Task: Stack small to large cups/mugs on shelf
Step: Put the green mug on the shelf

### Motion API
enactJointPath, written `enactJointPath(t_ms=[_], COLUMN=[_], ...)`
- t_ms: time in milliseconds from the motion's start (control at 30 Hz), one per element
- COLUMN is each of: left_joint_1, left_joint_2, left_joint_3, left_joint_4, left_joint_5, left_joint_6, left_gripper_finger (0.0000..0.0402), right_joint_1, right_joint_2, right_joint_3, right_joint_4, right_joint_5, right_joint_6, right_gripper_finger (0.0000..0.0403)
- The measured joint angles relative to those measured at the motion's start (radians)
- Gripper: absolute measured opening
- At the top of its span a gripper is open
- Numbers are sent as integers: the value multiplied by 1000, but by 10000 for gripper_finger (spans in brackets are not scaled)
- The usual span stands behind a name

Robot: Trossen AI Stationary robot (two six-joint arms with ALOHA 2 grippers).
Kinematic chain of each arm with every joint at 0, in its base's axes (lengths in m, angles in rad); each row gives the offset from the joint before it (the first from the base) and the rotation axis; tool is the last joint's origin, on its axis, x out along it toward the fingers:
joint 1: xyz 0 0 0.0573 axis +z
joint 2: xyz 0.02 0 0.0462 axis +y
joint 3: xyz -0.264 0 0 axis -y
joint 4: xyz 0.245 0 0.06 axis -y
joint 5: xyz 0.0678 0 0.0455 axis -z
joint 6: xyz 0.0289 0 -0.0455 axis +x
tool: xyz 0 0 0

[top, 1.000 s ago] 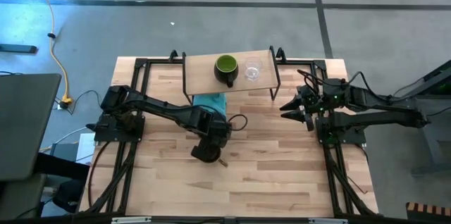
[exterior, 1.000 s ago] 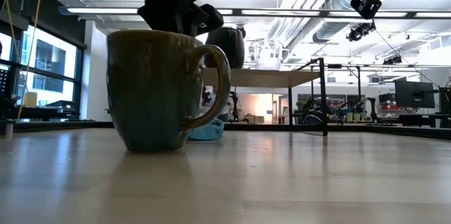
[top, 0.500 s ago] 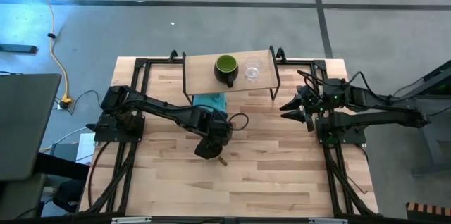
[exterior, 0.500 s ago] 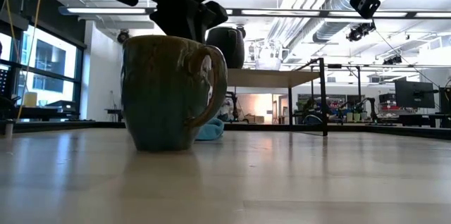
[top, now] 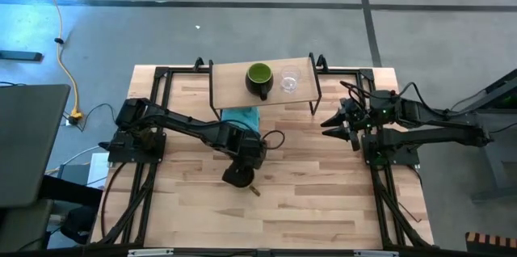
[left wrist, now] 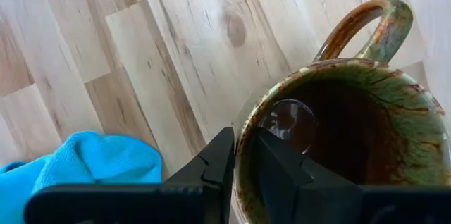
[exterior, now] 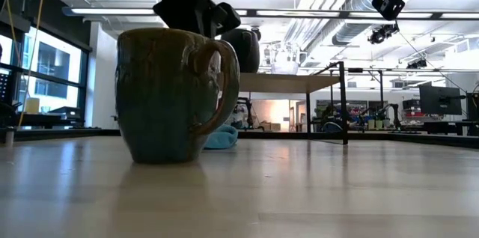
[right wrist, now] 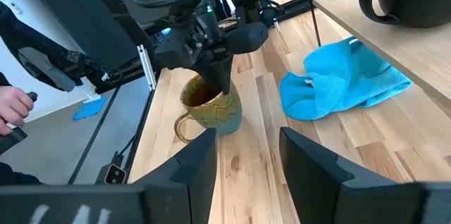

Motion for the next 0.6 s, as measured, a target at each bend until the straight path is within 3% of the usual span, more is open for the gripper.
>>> enactJointPath(t_ms=[600], left_joint_1=[1], left_joint_2=[0], left_joint_3=[0], left_joint_4=[-1], left_joint_5=[68], left_joint_6=[48], left_gripper_finger=[47], right_joint_1=[0], right_joint_2=[0], right_joint_3=[0], right_joint_4=[0], right_joint_5=[0], right_joint_6=[0], right_gripper_finger=[144])
